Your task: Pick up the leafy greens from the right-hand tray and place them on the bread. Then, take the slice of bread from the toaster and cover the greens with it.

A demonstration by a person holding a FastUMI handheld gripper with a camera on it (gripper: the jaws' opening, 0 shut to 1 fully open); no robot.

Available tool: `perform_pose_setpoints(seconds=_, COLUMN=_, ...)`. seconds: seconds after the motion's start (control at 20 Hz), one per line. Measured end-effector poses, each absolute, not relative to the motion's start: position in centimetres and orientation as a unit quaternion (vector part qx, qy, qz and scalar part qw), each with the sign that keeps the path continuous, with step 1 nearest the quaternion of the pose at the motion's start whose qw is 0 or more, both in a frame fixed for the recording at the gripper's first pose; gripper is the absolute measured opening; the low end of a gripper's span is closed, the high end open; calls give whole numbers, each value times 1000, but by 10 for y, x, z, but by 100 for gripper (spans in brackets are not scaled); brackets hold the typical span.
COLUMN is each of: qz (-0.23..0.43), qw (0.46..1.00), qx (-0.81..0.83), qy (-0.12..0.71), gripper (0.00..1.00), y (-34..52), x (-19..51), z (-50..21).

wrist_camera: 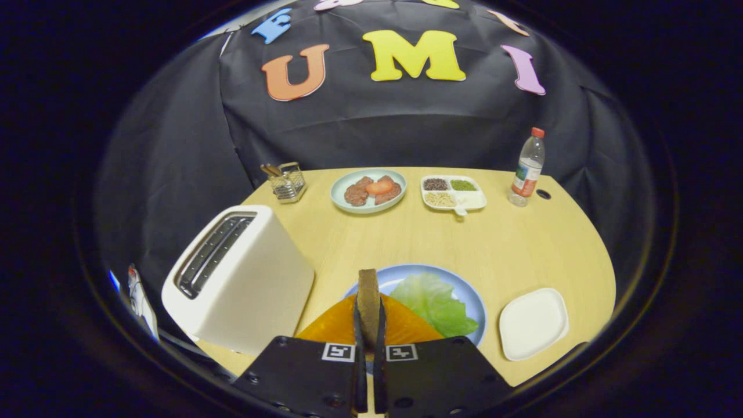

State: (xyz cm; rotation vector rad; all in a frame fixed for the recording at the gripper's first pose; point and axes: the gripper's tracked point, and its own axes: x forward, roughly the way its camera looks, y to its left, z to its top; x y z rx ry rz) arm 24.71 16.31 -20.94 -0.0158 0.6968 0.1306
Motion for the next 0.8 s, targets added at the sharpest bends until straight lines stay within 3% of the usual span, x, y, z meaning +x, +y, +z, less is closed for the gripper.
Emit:
perform_pose_setpoints(seconds=0.6, qz=78, qw=928, qx=63, qy=359, gripper=14, y=108, x=276, z=-260)
perform_pose_setpoints(seconds=0.65, qz=86, qw=928, qx=69, qy=356, gripper=24, y=105, x=278, z=-266)
perform_pose_setpoints(seconds=0.75, qz=96, qw=926, qx=85, qy=354, gripper=25, y=102, x=277, z=-272)
perform_pose_setpoints(seconds=0.8, qz=102, qw=926, qx=93, qy=351, gripper=31, y=102, x=278, z=-273)
